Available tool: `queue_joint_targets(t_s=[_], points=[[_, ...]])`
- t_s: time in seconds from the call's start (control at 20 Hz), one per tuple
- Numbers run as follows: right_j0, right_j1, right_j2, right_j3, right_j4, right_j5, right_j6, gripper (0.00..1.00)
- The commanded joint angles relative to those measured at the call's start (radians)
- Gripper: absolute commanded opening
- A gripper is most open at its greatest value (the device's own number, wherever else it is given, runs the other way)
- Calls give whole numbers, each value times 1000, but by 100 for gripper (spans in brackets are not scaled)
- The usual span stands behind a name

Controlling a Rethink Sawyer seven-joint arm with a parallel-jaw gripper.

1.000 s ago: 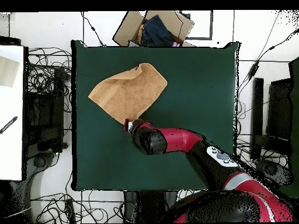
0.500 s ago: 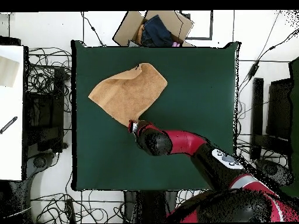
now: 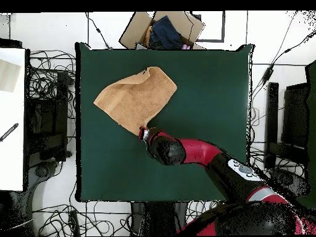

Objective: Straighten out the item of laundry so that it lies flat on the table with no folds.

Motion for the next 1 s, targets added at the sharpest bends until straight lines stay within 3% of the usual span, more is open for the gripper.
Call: queue_joint_targets(t_s=[0.05, 0.6, 0.8, 0.85, 1.0], points=[[3, 7, 42, -6, -64, -3, 27, 100], [22, 46, 55, -37, -101, -30, 23, 100], [53, 29, 19, -44, -114, -74, 48, 100], [51, 30, 21, -45, -116, -80, 51, 0], [60, 26, 11, -45, -123, -107, 61, 0]])
